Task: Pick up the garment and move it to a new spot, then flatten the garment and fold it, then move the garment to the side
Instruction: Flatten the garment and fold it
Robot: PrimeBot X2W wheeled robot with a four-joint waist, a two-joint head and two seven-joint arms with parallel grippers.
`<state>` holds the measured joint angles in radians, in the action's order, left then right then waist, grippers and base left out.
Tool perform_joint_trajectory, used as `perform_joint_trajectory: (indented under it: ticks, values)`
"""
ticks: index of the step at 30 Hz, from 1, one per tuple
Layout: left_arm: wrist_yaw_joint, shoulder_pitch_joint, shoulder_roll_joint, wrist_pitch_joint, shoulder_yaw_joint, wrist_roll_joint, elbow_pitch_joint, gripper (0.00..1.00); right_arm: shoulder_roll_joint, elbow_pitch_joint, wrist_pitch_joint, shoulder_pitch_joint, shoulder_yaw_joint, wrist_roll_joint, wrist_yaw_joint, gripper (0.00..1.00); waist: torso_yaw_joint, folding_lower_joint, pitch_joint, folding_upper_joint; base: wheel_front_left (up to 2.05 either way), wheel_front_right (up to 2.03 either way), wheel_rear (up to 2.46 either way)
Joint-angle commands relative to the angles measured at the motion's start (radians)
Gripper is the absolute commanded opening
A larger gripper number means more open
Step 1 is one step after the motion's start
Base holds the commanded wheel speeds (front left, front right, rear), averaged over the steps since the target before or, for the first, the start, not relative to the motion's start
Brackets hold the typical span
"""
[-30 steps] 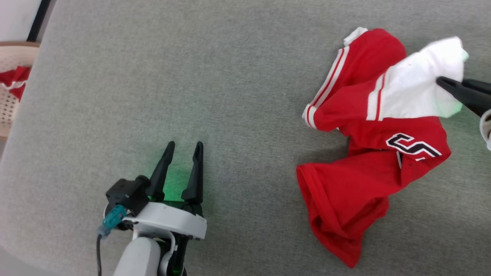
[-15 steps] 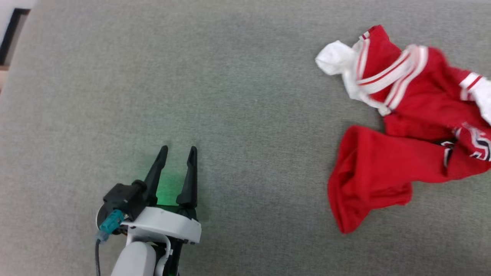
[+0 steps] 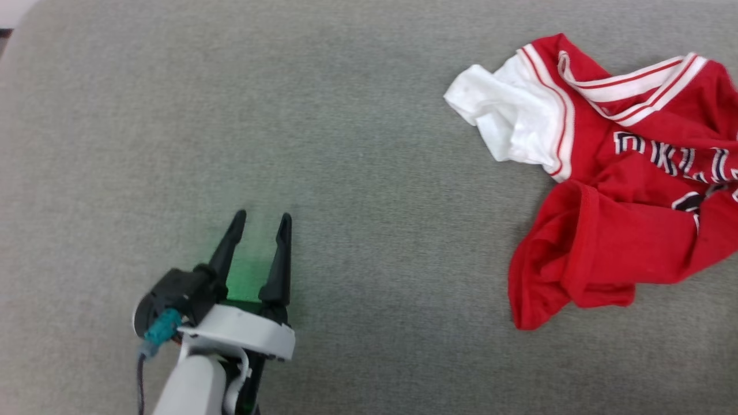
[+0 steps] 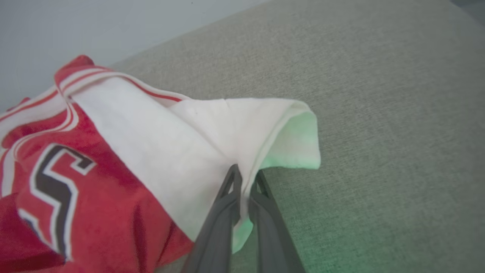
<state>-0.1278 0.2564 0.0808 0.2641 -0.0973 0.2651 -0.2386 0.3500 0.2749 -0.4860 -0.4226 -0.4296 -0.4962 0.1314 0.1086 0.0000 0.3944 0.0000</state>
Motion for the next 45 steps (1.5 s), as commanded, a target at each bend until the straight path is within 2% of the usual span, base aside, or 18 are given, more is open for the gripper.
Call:
perform_joint_trajectory:
  ticks: [1, 2, 3, 8, 12, 16, 21, 24, 25, 26, 29, 33, 36, 42, 43, 44, 45]
  values:
    - [-0.005, 0.018, 0.015, 0.000, -0.009, 0.011, 0.007, 1.00, -0.016, -0.004, 0.030, -0.017, -0.019, 0.020, -0.001, 0.28, -0.020, 0.0000, -0.003, 0.0000, 0.00, 0.00, 0.00]
    - [-0.005, 0.029, 0.026, 0.000, -0.018, 0.017, 0.010, 1.00, -0.022, -0.010, 0.052, -0.018, -0.017, 0.036, -0.001, 0.60, -0.028, 0.0000, -0.005, 0.0000, 0.00, 0.00, 0.00]
    - [-0.005, 0.044, 0.042, 0.000, -0.031, 0.019, 0.015, 1.00, -0.033, -0.013, 0.076, -0.017, -0.016, 0.046, -0.001, 1.00, -0.036, 0.0000, -0.008, 0.0000, 0.00, 0.00, 0.00]
    - [-0.005, 0.157, 0.162, 0.000, -0.121, 0.035, 0.032, 1.00, -0.066, -0.064, 0.209, 0.021, 0.002, 0.057, -0.001, 1.00, -0.084, 0.0000, -0.018, 0.0000, 0.00, 0.00, 0.00]
    - [-0.004, 0.295, 0.273, -0.049, -0.229, 0.088, 0.052, 1.00, -0.063, -0.164, 0.340, 0.084, 0.107, 0.051, -0.001, 1.00, -0.136, 0.0000, -0.015, 0.0000, 0.00, 0.00, 0.00]
    - [-0.002, 0.440, 0.377, -0.169, -0.355, 0.197, 0.054, 1.00, -0.055, -0.249, 0.454, 0.155, 0.241, 0.025, -0.001, 1.00, -0.197, 0.0000, -0.006, 0.0000, 0.00, 0.00, 0.00]
    - [-0.002, 0.598, 0.441, -0.373, -0.485, 0.434, -0.018, 1.00, -0.061, -0.324, 0.534, 0.211, 0.373, 0.006, -0.001, 1.00, -0.269, 0.0000, 0.009, 0.0000, 0.00, 0.00, 0.00]
    - [-0.003, 0.675, 0.453, -0.548, -0.543, 0.585, -0.096, 1.00, -0.061, -0.349, 0.553, 0.227, 0.425, 0.004, -0.001, 1.00, -0.309, 0.0000, 0.021, 0.0000, 0.00, 0.00, 0.00]
    - [-0.003, 0.675, 0.453, -0.548, -0.543, 0.585, -0.096, 1.00, -0.061, -0.349, 0.553, 0.227, 0.425, 0.004, -0.001, 1.00, -0.309, 0.0000, 0.021, 0.0000, 0.00, 0.00, 0.00]
    - [-0.002, 0.719, 0.454, -0.666, -0.563, 0.687, -0.147, 1.00, -0.061, -0.356, 0.563, 0.233, 0.442, 0.001, -0.001, 1.00, -0.331, 0.0000, 0.029, 0.0000, 0.00, 0.00, 0.00]
    - [-0.002, 0.774, 0.440, -0.853, -0.581, 0.821, -0.217, 1.00, -0.067, -0.364, 0.571, 0.237, 0.459, -0.004, -0.001, 1.00, -0.361, 0.0000, 0.043, 0.0000, 0.00, 0.00, 0.00]
    - [0.001, 0.833, 0.415, -1.027, -0.581, 0.927, -0.295, 1.00, -0.075, -0.368, 0.579, 0.235, 0.472, -0.007, -0.001, 1.00, -0.392, 0.0000, 0.063, 0.0000, 0.00, 0.00, 0.00]
    - [0.010, 0.871, 0.400, -1.098, -0.588, 0.955, -0.338, 1.00, -0.080, -0.367, 0.586, 0.226, 0.485, -0.006, -0.001, 1.00, -0.409, 0.0000, 0.076, 0.0000, 0.00, 0.00, 0.00]
    - [0.020, 0.905, 0.369, -1.125, -0.598, 0.952, -0.405, 1.00, -0.086, -0.364, 0.592, 0.212, 0.506, -0.006, -0.001, 1.00, -0.428, 0.0000, 0.092, 0.0000, 0.00, 0.00, 0.00]
    - [0.019, 0.908, 0.369, -1.123, -0.605, 0.940, -0.419, 0.98, -0.087, -0.364, 0.594, 0.210, 0.510, -0.007, -0.001, 1.00, -0.430, 0.0000, 0.095, 0.0000, 0.00, 0.00, 0.00]
    - [0.016, 0.904, 0.366, -1.122, -0.613, 0.936, -0.430, 0.71, -0.087, -0.363, 0.595, 0.208, 0.512, -0.006, -0.001, 1.00, -0.431, 0.0000, 0.097, 0.0000, 0.00, 0.00, 0.00]
    - [0.015, 0.899, 0.358, -1.121, -0.617, 0.940, -0.439, 0.49, -0.087, -0.363, 0.596, 0.207, 0.513, -0.005, -0.001, 1.00, -0.431, 0.0000, 0.097, 0.0000, 0.00, 0.00, 0.00]
